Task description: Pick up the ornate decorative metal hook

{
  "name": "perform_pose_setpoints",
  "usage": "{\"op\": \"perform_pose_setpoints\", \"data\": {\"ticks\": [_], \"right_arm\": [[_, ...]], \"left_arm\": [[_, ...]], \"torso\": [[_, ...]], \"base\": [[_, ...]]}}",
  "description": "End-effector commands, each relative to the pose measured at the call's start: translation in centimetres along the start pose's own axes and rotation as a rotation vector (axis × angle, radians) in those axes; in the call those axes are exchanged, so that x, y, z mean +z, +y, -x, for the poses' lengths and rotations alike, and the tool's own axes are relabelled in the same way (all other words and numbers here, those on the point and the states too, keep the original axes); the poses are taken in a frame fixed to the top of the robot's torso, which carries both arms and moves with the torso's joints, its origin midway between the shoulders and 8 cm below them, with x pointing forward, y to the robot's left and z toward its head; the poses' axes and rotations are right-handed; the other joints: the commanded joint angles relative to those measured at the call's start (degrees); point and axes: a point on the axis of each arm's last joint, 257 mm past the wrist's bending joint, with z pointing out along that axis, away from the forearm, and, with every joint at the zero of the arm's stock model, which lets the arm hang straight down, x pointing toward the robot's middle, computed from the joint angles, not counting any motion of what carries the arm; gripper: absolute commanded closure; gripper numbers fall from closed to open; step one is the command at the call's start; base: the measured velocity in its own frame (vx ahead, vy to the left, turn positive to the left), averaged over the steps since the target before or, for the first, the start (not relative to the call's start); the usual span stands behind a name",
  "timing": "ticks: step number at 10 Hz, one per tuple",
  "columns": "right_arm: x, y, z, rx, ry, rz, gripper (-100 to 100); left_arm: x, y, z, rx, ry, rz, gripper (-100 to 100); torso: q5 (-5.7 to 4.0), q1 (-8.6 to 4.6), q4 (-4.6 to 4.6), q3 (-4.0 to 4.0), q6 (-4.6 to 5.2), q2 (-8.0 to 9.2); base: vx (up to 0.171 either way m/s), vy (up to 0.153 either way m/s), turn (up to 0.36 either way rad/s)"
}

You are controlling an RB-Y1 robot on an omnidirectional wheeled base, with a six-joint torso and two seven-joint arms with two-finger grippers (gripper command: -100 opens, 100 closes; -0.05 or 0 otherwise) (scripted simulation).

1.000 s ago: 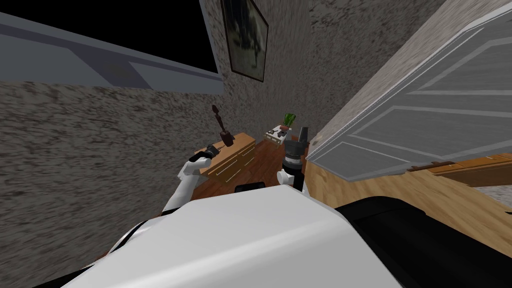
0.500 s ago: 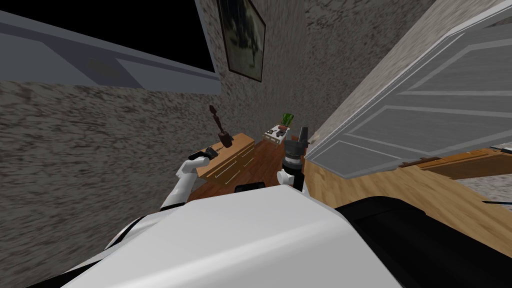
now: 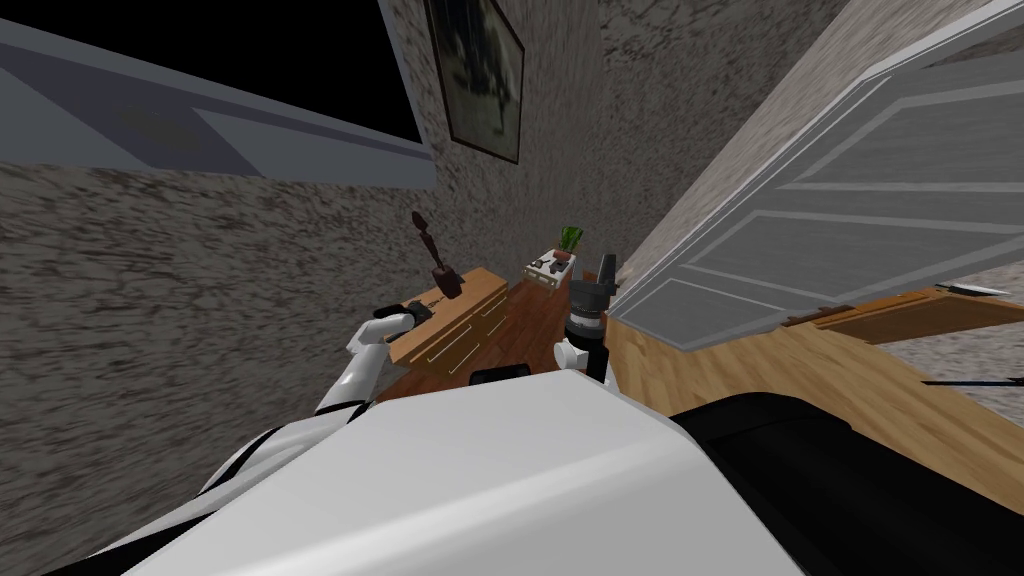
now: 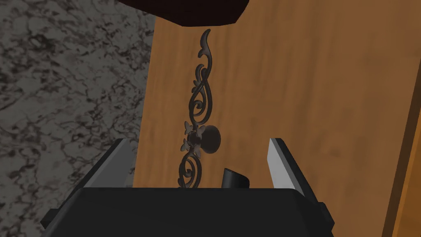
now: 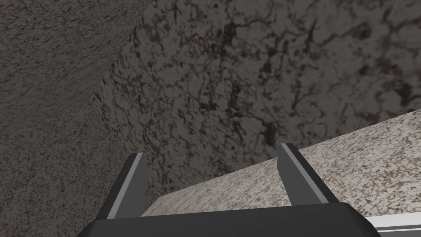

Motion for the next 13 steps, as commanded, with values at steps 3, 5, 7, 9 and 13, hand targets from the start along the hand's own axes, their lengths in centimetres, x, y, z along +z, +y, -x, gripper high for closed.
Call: {"op": "perform_pose_setpoints", "data": {"ticks": [3, 5, 7, 9, 13], "right_arm": [[0.0, 0.0, 0.0, 0.0, 0.0, 0.0, 0], [0.0, 0.0, 0.0, 0.0, 0.0, 0.0, 0], [0.0, 0.0, 0.0, 0.0, 0.0, 0.0, 0], [0.0, 0.0, 0.0, 0.0, 0.0, 0.0, 0], [0.0, 0.0, 0.0, 0.0, 0.0, 0.0, 0]], "left_arm": [[0.3, 0.9, 3.3, -0.059, -0.087, 0.071, -100], [0.3, 1.6, 6.0, -0.105, -0.155, 0.119, -100], [0.2, 2.2, 8.2, -0.144, -0.211, 0.156, -100], [-0.2, 2.9, 10.4, -0.185, -0.267, 0.194, -100], [0.0, 3.3, 11.8, -0.189, -0.271, 0.195, -100]], "torso": [[0.01, 0.05, 0.01, 0.01, 0.01, 0.02], [0.0, 0.02, 0.0, -0.01, 0.01, -0.02], [0.01, 0.05, -0.02, -0.05, 0.0, -0.09], [0.02, 0.09, -0.03, -0.08, 0.0, -0.14], [-0.01, -0.07, 0.02, 0.06, 0.0, 0.11]], "base": [[0.046, 0.038, -0.064], [0.066, 0.043, -0.069], [0.087, 0.048, -0.071], [0.09, 0.073, -0.061], [0.048, 0.042, -0.017]]}}
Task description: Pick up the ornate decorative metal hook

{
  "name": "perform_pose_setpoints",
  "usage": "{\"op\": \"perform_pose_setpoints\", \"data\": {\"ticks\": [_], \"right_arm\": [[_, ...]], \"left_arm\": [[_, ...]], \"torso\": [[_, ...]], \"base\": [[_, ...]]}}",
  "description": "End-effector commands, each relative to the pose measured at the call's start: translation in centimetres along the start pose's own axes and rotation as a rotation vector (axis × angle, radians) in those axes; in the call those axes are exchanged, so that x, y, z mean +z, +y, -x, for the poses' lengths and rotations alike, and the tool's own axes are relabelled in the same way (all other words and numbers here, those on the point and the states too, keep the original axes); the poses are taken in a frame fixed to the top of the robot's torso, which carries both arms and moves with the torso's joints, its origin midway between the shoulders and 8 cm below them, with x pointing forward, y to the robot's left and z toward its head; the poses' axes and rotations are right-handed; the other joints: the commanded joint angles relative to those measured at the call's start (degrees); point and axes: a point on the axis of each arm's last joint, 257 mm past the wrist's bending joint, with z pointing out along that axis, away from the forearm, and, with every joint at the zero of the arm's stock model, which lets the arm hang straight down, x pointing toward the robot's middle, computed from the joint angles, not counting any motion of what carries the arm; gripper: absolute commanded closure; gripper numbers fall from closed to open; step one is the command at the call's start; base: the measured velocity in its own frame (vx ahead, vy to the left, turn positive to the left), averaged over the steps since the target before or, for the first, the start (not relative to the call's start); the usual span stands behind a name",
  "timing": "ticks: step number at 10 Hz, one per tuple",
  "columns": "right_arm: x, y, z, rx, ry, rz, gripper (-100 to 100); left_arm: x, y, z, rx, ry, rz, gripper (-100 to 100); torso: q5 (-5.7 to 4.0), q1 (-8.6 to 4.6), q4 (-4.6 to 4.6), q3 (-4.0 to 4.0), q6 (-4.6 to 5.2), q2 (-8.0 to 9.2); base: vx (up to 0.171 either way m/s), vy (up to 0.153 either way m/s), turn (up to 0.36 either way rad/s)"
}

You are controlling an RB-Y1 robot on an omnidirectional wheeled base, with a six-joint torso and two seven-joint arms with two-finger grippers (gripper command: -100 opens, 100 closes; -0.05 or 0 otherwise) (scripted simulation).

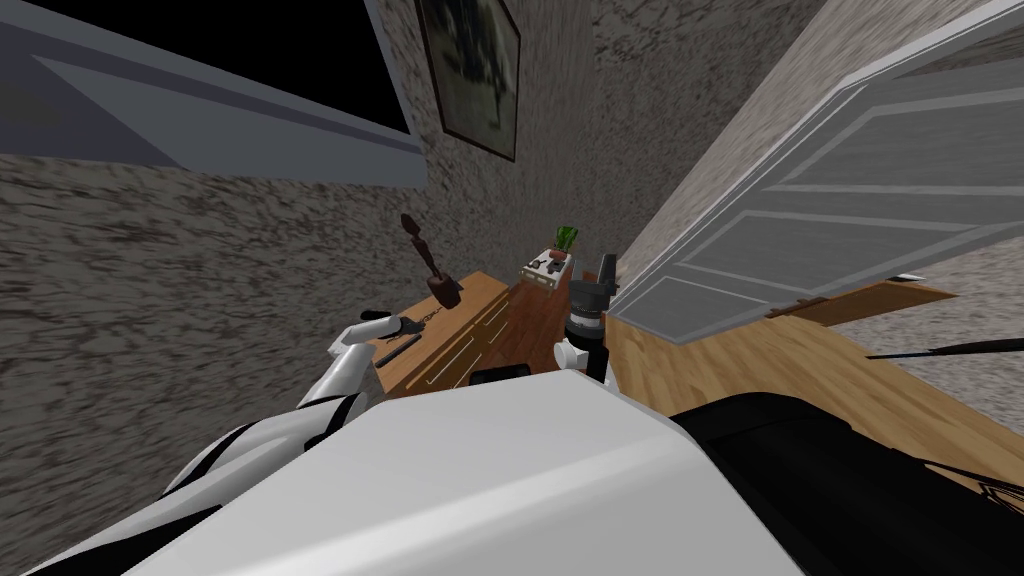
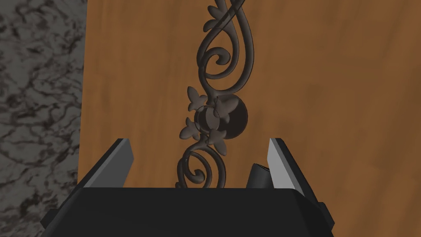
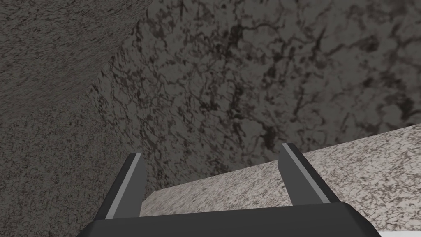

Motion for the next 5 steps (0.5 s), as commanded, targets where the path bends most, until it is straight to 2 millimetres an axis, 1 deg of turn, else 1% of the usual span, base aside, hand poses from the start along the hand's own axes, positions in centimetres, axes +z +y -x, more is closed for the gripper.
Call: {"op": "perform_pose_setpoints", "data": {"ticks": [1, 2, 3, 4, 5], "right_arm": [[0.0, 0.0, 0.0, 0.0, 0.0, 0.0, 0], [0.0, 0.0, 0.0, 0.0, 0.0, 0.0, 0], [0.0, 0.0, 0.0, 0.0, 0.0, 0.0, 0], [0.0, 0.0, 0.0, 0.0, 0.0, 0.0, 0], [0.0, 0.0, 0.0, 0.0, 0.0, 0.0, 0]], "left_arm": [[0.4, 0.18, 0.92, 0.002, 0.002, -0.005, -100], [0.67, 0.26, 1.57, 0.001, 0.002, -0.007, -100], [0.5, 0.27, 1.14, 0.0, 0.001, -0.004, -100], [0.54, 0.26, 1.16, 0.002, 0.002, -0.006, 100], [0.53, 0.26, 1.15, 0.001, 0.002, -0.006, 100]], "torso": [[0.0, 0.0, 0.0, 0.0, 0.0, 0.0], [-0.01, -0.04, -0.02, -0.05, 0.0, -0.09], [-0.02, -0.07, -0.03, -0.08, 0.0, -0.14], [-0.02, -0.05, -0.01, -0.03, 0.0, -0.03], [-0.01, -0.03, 0.01, 0.04, 0.0, 0.08]], "base": [[0.074, -0.014, -0.018], [0.083, -0.02, -0.011], [0.037, -0.01, 0.001], [0.006, -0.002, 0.0], [0.0, 0.0, 0.0]]}}
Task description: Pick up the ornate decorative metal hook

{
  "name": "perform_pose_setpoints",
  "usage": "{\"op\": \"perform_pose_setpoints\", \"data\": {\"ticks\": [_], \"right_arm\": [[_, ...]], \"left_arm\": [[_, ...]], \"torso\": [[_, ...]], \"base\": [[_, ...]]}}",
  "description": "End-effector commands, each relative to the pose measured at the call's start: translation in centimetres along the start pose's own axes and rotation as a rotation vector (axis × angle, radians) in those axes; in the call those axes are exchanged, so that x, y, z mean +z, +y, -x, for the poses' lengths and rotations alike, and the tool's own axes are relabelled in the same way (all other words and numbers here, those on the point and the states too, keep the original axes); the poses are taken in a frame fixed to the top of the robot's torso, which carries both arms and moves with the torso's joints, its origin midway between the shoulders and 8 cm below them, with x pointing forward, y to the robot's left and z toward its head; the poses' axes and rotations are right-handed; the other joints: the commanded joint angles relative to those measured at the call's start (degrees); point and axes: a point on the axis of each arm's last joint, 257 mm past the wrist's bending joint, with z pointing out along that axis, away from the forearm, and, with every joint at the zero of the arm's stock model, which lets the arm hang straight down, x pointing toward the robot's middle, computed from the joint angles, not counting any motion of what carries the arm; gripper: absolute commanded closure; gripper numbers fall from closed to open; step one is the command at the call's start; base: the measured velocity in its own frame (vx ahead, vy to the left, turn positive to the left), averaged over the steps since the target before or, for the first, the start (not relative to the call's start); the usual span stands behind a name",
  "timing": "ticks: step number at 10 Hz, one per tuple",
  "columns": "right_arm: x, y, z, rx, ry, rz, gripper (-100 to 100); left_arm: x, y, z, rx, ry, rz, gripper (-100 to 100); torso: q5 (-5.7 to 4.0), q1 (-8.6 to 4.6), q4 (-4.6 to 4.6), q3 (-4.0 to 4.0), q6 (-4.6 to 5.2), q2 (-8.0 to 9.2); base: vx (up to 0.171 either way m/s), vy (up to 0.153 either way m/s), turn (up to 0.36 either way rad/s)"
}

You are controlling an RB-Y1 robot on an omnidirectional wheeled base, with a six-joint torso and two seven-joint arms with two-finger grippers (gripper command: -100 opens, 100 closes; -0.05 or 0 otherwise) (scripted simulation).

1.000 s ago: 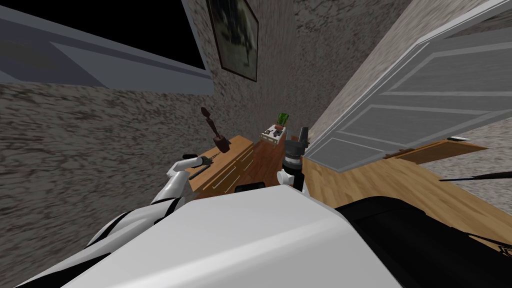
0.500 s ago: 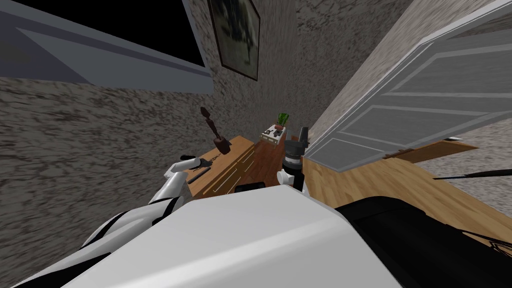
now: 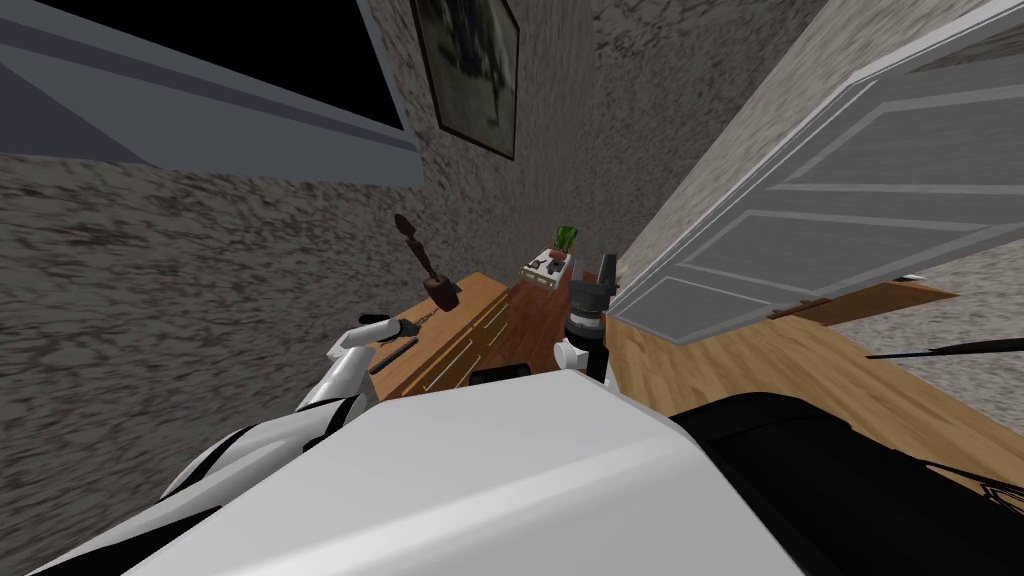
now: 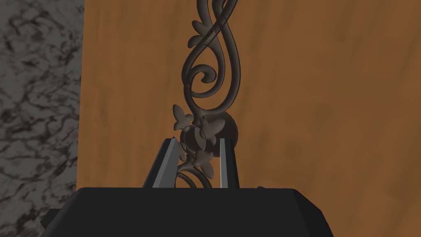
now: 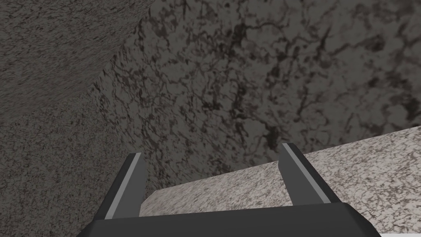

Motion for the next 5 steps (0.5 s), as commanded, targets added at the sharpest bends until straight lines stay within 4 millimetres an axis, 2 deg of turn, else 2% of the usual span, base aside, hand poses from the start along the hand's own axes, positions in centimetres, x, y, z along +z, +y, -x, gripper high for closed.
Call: {"op": "perform_pose_setpoints", "data": {"ticks": [1, 3, 4, 5], "right_arm": [[0.0, 0.0, 0.0, 0.0, 0.0, 0.0, 0], [0.0, 0.0, 0.0, 0.0, 0.0, 0.0, 0], [0.0, 0.0, 0.0, 0.0, 0.0, 0.0, 0], [0.0, 0.0, 0.0, 0.0, 0.0, 0.0, 0]], "left_arm": [[0.0, 0.0, 0.0, 0.0, 0.0, 0.0, 100], [-0.02, -0.09, -0.01, 0.002, 0.0, -0.002, 100], [-0.02, -0.1, 0.0, 0.002, 0.0, -0.002, 0], [-0.41, -0.16, -0.85, -0.002, 0.0, 0.003, 100]], "torso": [[0.0, 0.0, 0.0, 0.0, 0.0, 0.0], [0.05, 0.04, 0.0, 0.01, 0.0, 0.03], [0.06, 0.05, 0.0, 0.01, 0.0, 0.03], [0.06, 0.05, 0.0, 0.02, 0.0, 0.03]], "base": [[0.0, 0.0, 0.0], [0.0, 0.0, 0.0], [0.0, 0.0, 0.0], [-0.06, 0.01, 0.026]]}}
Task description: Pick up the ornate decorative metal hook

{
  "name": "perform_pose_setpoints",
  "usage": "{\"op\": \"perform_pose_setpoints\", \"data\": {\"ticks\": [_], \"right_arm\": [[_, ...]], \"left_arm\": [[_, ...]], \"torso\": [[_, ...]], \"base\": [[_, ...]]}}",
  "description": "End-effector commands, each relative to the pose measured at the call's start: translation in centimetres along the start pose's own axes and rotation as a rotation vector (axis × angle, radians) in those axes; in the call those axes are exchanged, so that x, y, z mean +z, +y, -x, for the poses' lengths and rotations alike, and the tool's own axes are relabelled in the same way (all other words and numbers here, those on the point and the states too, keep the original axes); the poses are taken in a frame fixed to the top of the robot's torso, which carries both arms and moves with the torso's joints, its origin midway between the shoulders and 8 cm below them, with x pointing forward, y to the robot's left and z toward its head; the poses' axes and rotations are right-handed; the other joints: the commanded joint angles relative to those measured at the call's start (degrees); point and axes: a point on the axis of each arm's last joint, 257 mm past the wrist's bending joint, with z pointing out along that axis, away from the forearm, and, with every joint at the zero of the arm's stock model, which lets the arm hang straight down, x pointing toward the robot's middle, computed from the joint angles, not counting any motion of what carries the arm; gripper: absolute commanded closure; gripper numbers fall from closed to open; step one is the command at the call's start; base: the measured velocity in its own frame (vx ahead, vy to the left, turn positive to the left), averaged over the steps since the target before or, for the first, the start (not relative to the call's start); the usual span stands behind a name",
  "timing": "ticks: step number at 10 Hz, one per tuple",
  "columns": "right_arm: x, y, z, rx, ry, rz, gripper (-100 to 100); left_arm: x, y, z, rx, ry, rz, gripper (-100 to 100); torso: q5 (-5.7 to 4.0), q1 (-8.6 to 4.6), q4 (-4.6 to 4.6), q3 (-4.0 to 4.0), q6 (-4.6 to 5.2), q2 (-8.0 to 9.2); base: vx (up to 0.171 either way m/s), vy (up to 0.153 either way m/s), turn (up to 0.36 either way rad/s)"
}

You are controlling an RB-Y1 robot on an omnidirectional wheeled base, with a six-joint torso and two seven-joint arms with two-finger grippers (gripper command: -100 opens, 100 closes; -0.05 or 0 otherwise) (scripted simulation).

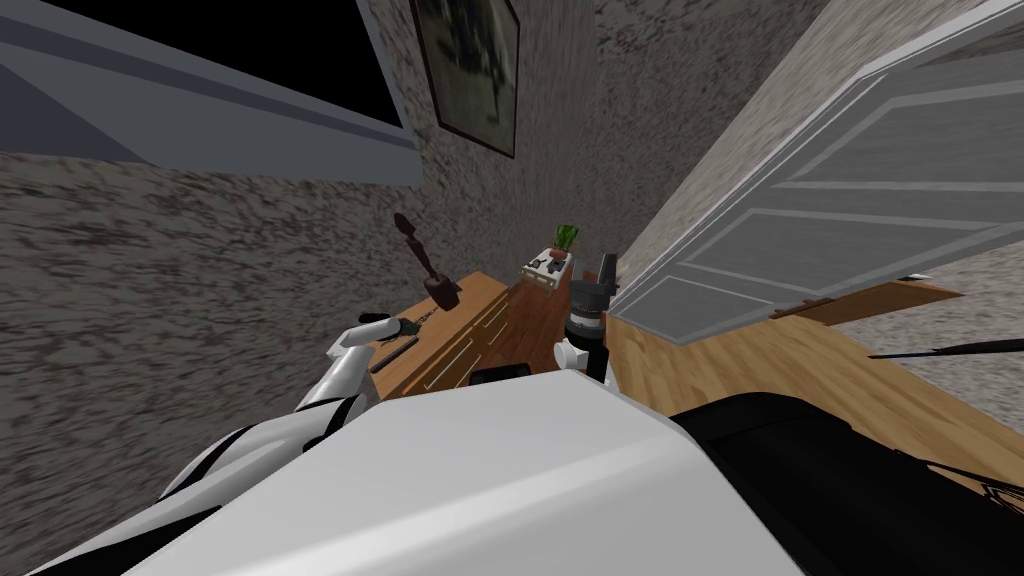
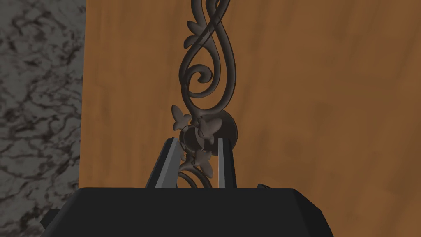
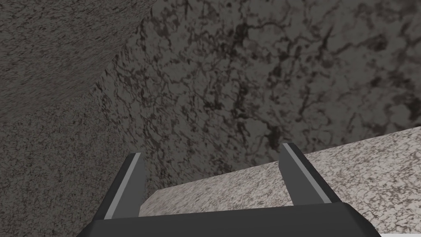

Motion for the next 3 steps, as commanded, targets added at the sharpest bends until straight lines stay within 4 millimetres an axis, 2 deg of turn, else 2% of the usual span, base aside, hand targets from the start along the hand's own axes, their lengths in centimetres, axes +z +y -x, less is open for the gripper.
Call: {"op": "perform_pose_setpoints", "data": {"ticks": [1, 2, 3], "right_arm": [[0.0, 0.0, 0.0, 0.0, 0.0, 0.0, 0], [0.0, 0.0, 0.0, 0.0, 0.0, 0.0, 0], [0.0, 0.0, 0.0, 0.0, 0.0, 0.0, 0]], "left_arm": [[-0.35, 0.0, -0.83, -0.004, -0.002, 0.006, 100], [-0.24, -0.05, -0.53, -0.001, 0.0, 0.002, 100], [-0.26, -0.01, -0.54, -0.002, -0.002, 0.004, 0]], "torso": [[0.0, 0.0, 0.0, 0.0, 0.0, 0.0], [0.01, 0.03, 0.03, 0.08, -0.01, 0.13], [0.02, 0.02, 0.02, 0.04, -0.01, 0.03]], "base": [[-0.088, 0.018, 0.022], [-0.036, 0.008, 0.0], [-0.007, 0.001, 0.002]]}}
